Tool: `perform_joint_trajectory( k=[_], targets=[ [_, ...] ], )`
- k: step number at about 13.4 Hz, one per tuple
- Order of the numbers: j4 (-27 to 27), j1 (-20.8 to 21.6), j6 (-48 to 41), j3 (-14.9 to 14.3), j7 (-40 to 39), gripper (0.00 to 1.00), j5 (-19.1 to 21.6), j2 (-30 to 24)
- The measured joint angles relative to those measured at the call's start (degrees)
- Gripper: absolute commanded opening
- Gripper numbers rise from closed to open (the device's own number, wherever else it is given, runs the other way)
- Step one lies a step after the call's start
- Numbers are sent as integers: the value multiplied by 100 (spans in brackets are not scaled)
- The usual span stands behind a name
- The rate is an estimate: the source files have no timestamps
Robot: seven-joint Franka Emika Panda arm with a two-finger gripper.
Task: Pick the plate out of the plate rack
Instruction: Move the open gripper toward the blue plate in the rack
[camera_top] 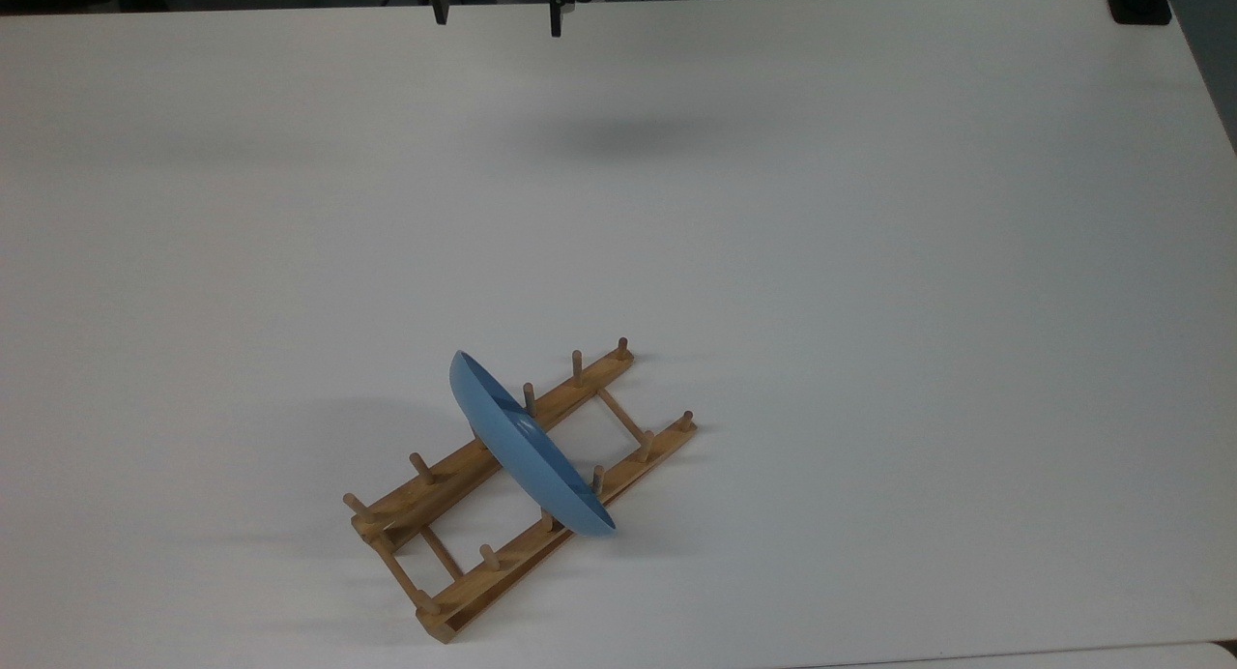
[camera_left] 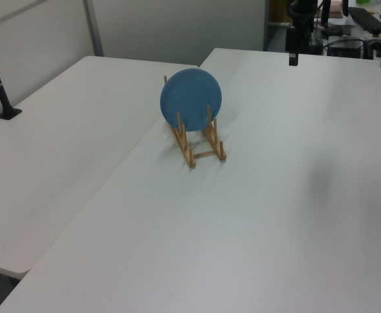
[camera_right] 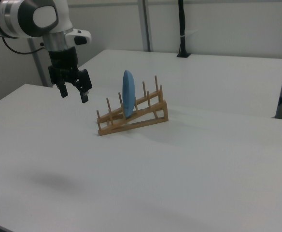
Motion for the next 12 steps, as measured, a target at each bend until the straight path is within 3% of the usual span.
perform_joint_trajectory(
  k=[9,12],
  targets=[
    [2,0,2,-2,0,100,0,1],
    [60,-8,689,-38,0,100,0,80]
  ],
)
